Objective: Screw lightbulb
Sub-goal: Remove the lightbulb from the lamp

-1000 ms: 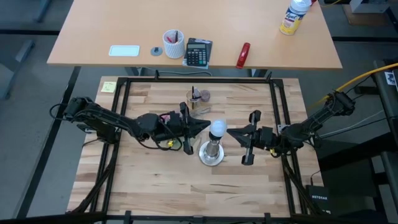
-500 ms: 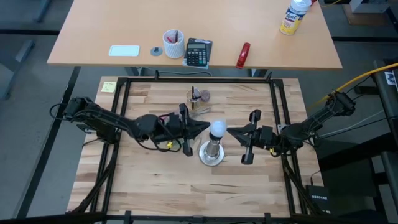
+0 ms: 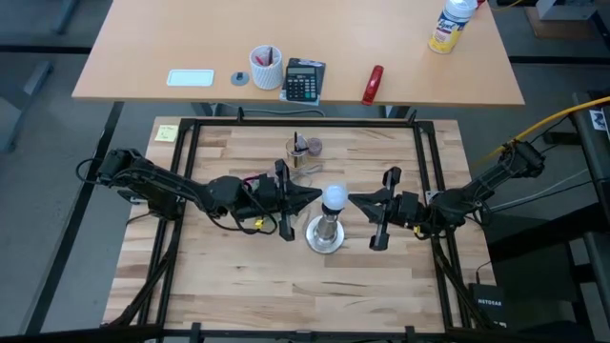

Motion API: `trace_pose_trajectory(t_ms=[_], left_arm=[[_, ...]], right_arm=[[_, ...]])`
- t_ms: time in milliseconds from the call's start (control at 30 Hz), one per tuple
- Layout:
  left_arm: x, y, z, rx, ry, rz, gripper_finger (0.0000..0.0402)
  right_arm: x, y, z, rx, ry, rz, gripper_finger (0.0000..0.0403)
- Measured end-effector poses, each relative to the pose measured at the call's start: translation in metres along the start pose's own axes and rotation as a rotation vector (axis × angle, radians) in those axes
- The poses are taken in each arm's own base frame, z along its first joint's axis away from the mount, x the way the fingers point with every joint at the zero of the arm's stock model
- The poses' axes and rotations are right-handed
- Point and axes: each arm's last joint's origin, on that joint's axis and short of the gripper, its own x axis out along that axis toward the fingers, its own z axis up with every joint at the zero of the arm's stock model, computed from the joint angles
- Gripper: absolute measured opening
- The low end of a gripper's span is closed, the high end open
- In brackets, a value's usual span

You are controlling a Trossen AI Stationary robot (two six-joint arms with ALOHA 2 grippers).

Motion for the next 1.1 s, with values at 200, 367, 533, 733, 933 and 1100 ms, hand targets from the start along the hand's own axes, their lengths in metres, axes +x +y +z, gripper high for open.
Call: trace_pose_trajectory(t_ms=[200, 367, 533, 733, 933, 1100], left_arm=[[-0.0004, -0.0012, 0.0001, -0.001, 0.000, -0.003, 0.0001], [-0.0015, -0.0041, 0.0003, -0.003, 0.000, -0.020, 0.0001], [-0.0027, -0.0078, 0.0005, 0.011, -0.004, -0.035, 0.0001], [-0.0027, -0.0075, 0.0004, 0.014, -0.003, -0.028, 0.0001], [-0.0027, -0.0075, 0.0002, 0.012, -0.001, -0.025, 0.0001], [-0.0027, -0.0074, 0.0000, -0.004, 0.001, -0.024, 0.0001]], right_arm=[[0.0001, 0.0001, -0.0001, -0.016, 0.000, 0.000, 0.0017], [0.0002, -0.0011, -0.0001, -0.015, 0.006, -0.033, 0.0017], [0.0007, -0.0022, -0.0009, -0.018, 0.020, -0.069, 0.0017], [0.0005, -0.0020, -0.0008, -0.018, 0.020, -0.069, 0.0017], [0.0012, -0.0028, -0.0010, -0.018, 0.020, -0.073, 0.0017], [0.0054, -0.0081, -0.0023, 0.001, 0.020, -0.099, 0.0017]])
